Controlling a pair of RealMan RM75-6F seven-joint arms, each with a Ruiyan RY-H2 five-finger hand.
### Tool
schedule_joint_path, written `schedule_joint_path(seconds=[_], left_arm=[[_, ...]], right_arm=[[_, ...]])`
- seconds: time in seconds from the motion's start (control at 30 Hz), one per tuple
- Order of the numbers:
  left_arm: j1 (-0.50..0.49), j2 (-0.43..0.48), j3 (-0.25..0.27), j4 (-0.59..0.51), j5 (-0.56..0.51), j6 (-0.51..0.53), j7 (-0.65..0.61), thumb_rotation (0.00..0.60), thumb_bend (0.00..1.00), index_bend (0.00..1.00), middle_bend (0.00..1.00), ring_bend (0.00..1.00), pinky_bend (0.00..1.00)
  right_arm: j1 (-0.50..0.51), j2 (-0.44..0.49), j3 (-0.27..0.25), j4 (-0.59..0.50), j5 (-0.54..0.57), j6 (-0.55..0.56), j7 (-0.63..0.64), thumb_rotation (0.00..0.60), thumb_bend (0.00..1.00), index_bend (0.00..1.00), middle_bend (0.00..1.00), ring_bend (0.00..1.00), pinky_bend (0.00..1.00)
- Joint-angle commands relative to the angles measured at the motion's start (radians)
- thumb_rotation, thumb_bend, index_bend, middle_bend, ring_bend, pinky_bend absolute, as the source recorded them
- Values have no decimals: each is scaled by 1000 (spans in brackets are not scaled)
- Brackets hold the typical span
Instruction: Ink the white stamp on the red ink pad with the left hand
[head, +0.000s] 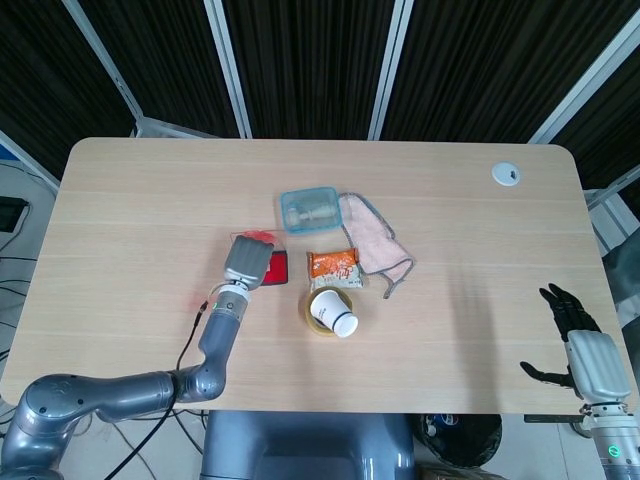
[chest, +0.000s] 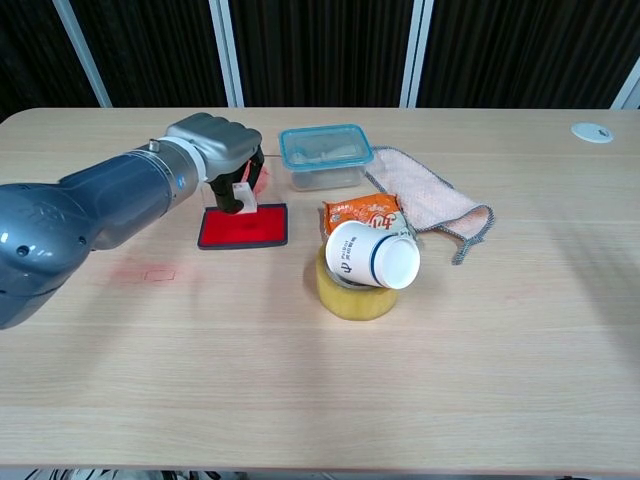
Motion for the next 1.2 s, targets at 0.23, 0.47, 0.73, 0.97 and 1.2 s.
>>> schedule_joint_path(seconds=[0.23,0.47,0.73,0.97,1.2], left_arm=[[-10,-8,22,35,-22,-22,-4,600,512,737,763,537,583],[-18,-12,31,53,-35,-34,-9,600,512,737,763,537,583],[-25,-29,47,92,-38,-48,-15,600,513,737,764,538,585],[-28,-43,57,123,-33,-58,-25,600,513,738,768,540,585],[-23,-46,64,137,-36,-60,-27,600,513,738,769,541,585]], right_arm=[[0,0,1,-1,3,-2,-2,600,156,0,0,0,185],[1,0,0,-1,4,-5,0,600,156,0,0,0,185],[2,0,1,-2,6,-7,0,600,155,0,0,0,185],[3,-1,0,-2,7,-9,1,600,156,0,0,0,185],[2,-1,0,-2,6,-8,2,600,156,0,0,0,185]])
